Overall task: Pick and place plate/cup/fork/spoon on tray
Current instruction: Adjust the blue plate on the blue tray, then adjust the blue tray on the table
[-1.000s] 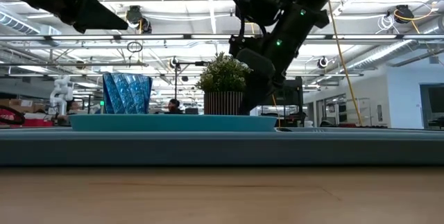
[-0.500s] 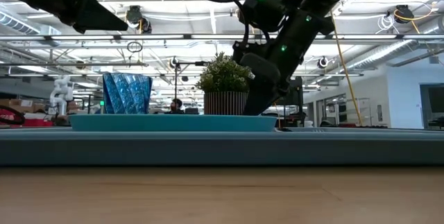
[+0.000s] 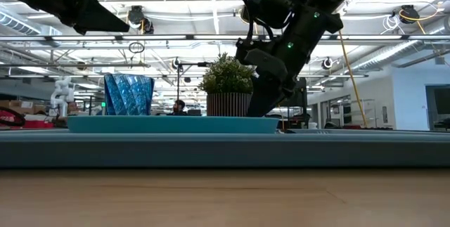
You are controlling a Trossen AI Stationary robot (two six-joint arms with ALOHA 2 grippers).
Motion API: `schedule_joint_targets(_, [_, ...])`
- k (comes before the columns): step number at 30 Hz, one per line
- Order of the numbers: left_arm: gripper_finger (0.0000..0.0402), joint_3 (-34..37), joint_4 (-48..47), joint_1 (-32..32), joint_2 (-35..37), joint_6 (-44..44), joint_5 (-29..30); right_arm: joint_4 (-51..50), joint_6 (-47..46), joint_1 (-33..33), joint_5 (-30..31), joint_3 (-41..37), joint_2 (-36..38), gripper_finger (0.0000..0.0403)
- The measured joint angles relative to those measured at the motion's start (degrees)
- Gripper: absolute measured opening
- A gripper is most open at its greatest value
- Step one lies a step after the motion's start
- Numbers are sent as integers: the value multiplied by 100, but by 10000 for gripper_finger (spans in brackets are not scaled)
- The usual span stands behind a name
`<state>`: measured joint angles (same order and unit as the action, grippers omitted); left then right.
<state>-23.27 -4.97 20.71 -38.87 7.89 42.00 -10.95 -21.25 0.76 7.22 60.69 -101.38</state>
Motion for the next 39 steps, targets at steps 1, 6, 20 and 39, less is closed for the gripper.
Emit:
schedule_joint_targets(1, [7,0,0,0,0,10,0,-1,-16,10,0,0,0,0])
schedule_joint_targets(6, [6,-2,0,0,0,13,0,-12,-57,55,0,0,0,0])
schedule_joint_targets(20, [3,-7,-572,-7,-11,430,33,-1100,-656,65,663,0,1148,0])
schedule_joint_targets(39, [5,-7,-902,206,-13,618,48,-3880,-4844,991,-578,-632,1658,0])
